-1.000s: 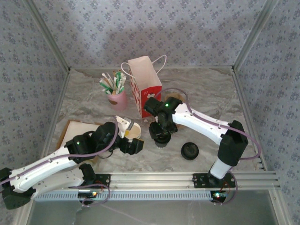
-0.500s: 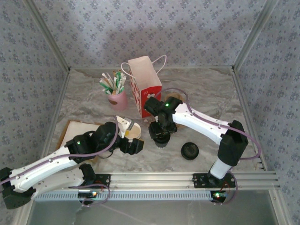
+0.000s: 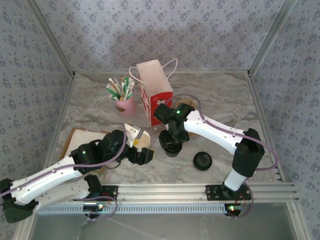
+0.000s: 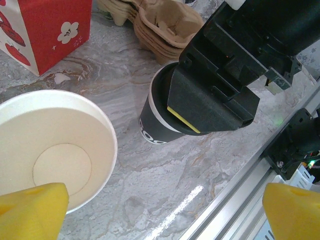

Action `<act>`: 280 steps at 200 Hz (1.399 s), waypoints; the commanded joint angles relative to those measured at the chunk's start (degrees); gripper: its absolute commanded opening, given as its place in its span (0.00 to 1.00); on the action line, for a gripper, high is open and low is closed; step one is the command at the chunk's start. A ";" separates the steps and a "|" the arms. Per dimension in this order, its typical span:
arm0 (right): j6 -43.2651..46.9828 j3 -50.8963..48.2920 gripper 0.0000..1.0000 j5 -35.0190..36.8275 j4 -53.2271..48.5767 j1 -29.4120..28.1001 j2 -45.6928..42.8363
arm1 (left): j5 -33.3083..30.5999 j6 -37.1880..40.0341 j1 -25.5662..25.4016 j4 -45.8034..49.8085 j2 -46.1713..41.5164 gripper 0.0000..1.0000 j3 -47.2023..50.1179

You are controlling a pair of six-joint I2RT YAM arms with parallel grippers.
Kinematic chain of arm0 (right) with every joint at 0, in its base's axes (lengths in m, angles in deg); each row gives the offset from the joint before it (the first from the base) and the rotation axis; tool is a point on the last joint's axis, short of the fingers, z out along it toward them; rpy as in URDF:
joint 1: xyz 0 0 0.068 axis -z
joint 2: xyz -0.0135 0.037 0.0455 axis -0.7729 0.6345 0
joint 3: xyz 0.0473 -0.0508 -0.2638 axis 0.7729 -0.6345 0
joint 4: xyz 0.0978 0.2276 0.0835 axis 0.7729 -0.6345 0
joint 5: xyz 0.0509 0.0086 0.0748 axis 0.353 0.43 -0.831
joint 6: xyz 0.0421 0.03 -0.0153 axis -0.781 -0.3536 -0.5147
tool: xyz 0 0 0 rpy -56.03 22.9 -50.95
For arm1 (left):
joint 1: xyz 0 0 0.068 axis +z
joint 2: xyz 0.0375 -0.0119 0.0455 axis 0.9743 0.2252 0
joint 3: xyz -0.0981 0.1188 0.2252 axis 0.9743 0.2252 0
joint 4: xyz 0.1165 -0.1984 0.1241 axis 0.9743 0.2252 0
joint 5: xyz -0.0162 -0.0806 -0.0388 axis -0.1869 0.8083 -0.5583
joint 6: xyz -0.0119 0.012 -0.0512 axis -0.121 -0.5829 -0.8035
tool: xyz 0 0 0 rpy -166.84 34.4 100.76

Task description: Pack the takeout coffee

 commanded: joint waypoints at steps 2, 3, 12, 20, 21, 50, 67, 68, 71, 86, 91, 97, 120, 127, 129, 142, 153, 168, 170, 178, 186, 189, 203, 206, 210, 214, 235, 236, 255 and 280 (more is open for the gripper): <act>0.59 -0.22 0.72 1.23 -1.95 0.39 0.11 | 0.63 0.65 0.41 -1.27 0.04 0.99 -0.91; 0.58 -0.27 0.72 1.23 -1.93 0.39 0.15 | 0.63 0.65 0.44 -1.28 0.07 0.99 -0.92; 0.48 -0.48 0.72 1.08 -1.74 0.48 0.23 | 0.62 0.57 0.43 -1.28 0.01 0.99 -0.88; 0.47 -0.57 0.72 1.11 -1.72 0.48 0.39 | 0.63 0.56 0.40 -1.31 0.06 0.99 -0.93; 0.47 -0.58 0.72 1.08 -1.72 0.48 0.38 | 0.63 0.56 0.43 -1.29 0.08 0.99 -0.88; 0.39 -1.14 0.72 0.99 -1.51 0.48 0.44 | 0.63 0.56 0.45 -1.44 0.08 0.99 -0.84; 0.39 -1.44 0.72 0.74 -1.16 0.48 0.51 | 0.63 0.56 0.46 -1.54 0.18 0.99 -0.80; 0.39 -1.45 0.72 0.72 -1.18 0.48 0.57 | 0.63 0.56 0.46 -1.54 0.18 0.99 -0.78; 0.39 -1.46 0.72 0.71 -1.12 0.50 0.55 | 0.63 0.56 0.46 -1.55 0.28 1.00 -0.83; 0.39 -1.87 0.72 0.42 -0.55 0.48 0.67 | 0.69 0.65 0.46 -1.68 0.54 0.99 -0.91; 0.39 -2.05 0.72 0.28 -0.37 0.47 0.63 | 0.70 0.65 0.52 -1.63 0.65 0.99 -0.93; 0.39 -2.12 0.72 0.12 -0.09 0.48 0.70 | 0.79 0.65 0.45 -1.67 0.71 0.99 -0.89; 0.56 -2.33 0.72 0.01 0.89 0.39 0.81 | 0.77 0.65 0.46 -1.58 0.67 0.99 -0.89; 0.57 -2.36 0.72 -0.04 1.04 0.39 0.74 | 0.72 0.64 0.48 -1.54 0.69 0.99 -0.88; 0.61 -2.36 0.72 -0.07 1.07 0.39 0.72 | 0.76 0.64 0.46 -1.54 0.66 0.99 -0.92; 0.71 -2.40 0.72 -0.09 1.43 0.37 0.60 | 0.74 0.56 0.47 -1.57 0.64 0.99 -0.85; 0.74 -2.41 0.72 -0.11 1.73 0.31 0.25 | 0.72 0.56 0.46 -1.55 0.70 0.99 -0.84; 0.74 -2.42 0.72 -0.48 1.96 0.31 -0.23 | 0.72 0.56 0.46 -1.63 0.70 0.99 -0.80; 0.74 -2.36 0.72 -0.49 2.01 0.33 -0.38 | 0.72 0.56 0.46 -1.63 0.73 0.99 -0.79; 0.74 -2.51 0.72 -0.73 2.00 0.31 -0.44 | 0.72 0.56 0.46 -1.63 0.81 0.99 -0.84; 0.74 -2.51 0.72 -1.11 1.68 0.31 -0.35 | 0.71 0.56 0.47 -1.71 0.82 1.00 -0.84; 0.74 -2.50 0.72 -1.11 1.60 0.35 -0.23 | 0.72 0.56 0.46 -1.74 0.80 0.99 -0.84; 0.79 -2.84 0.72 -1.13 1.44 0.39 0.29 | 0.81 0.53 0.46 -1.78 0.95 0.99 -0.84; 0.75 -2.97 0.72 -1.14 1.46 0.39 0.35 | 0.81 0.48 0.46 -1.72 0.94 0.99 -0.84; 0.79 -3.14 0.72 -1.16 1.39 0.39 0.54 | 0.80 0.48 0.49 -1.72 0.91 0.99 -0.84; 0.75 -3.19 0.72 -1.14 1.35 0.42 0.72 | 0.81 0.51 0.44 -1.76 0.91 0.99 -0.83; 0.75 -3.91 0.72 -1.40 1.34 0.61 1.73 | 0.74 0.47 0.45 -1.72 0.89 0.99 -0.84; 0.75 -3.91 0.72 -1.40 1.34 0.64 1.75 | 0.77 0.52 0.45 -1.72 0.93 0.99 -0.84; 0.74 -4.65 0.72 -1.67 1.46 0.74 2.61 | 0.79 0.56 0.47 -1.81 1.02 0.99 -0.93; 0.92 -5.43 0.72 -2.07 1.79 0.83 3.56 | 0.81 0.56 0.48 -1.81 1.13 0.99 -0.91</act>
